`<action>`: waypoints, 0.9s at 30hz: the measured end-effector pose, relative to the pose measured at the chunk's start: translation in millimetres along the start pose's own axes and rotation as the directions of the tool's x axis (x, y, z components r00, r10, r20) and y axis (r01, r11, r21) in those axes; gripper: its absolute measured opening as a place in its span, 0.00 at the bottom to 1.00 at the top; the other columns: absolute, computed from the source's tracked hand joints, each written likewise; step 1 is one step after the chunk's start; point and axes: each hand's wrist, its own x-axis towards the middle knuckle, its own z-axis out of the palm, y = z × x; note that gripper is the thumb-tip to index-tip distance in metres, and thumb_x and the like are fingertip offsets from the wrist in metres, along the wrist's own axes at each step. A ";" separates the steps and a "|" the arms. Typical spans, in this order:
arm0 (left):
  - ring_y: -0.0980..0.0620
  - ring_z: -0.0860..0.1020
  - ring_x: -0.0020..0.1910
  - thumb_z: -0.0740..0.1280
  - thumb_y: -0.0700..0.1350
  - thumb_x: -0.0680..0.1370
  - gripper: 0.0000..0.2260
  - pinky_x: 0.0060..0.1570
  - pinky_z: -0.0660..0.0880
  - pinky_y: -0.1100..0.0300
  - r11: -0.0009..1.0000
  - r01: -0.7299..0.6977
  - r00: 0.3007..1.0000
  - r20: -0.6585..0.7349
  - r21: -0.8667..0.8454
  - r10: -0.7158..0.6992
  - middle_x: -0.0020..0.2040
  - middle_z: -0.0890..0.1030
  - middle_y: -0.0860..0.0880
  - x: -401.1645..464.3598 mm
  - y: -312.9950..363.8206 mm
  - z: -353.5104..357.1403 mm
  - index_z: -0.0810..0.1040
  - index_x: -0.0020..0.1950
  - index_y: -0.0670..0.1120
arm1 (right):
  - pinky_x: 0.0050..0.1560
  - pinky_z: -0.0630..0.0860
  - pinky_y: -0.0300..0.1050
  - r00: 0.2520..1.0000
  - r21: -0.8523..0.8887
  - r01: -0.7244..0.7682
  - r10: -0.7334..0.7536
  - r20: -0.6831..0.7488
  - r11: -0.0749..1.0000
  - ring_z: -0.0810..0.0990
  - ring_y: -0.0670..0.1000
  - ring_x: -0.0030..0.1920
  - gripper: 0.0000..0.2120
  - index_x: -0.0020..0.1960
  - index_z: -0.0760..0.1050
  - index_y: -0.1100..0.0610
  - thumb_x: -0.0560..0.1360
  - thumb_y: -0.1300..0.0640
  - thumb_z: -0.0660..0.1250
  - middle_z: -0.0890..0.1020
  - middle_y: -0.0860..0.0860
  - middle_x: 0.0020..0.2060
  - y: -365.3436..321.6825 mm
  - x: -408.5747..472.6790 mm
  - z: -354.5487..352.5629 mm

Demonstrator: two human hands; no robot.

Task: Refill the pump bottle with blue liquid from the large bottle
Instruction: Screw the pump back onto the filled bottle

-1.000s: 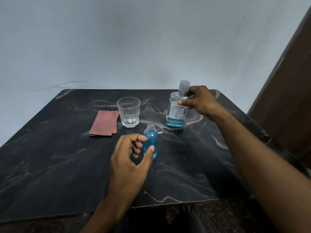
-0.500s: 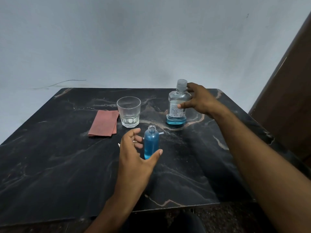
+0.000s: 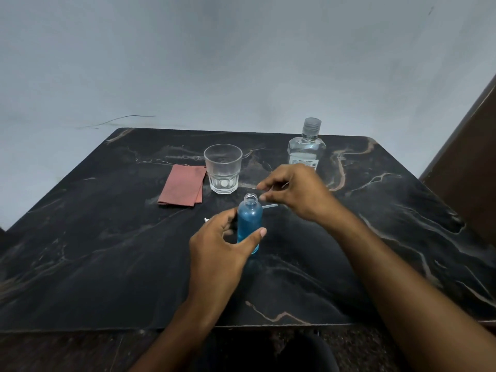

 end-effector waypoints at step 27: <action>0.58 0.85 0.50 0.82 0.47 0.68 0.22 0.52 0.83 0.57 0.995 -0.102 0.994 -0.028 -0.002 0.102 0.51 0.86 0.59 6.8 -8.2 -29.9 0.84 0.61 0.56 | 0.46 0.83 0.42 0.937 0.337 0.009 0.109 -0.332 0.942 0.86 0.51 0.40 0.16 0.55 0.84 0.62 0.69 0.62 0.79 0.87 0.52 0.42 -50.2 22.2 -8.0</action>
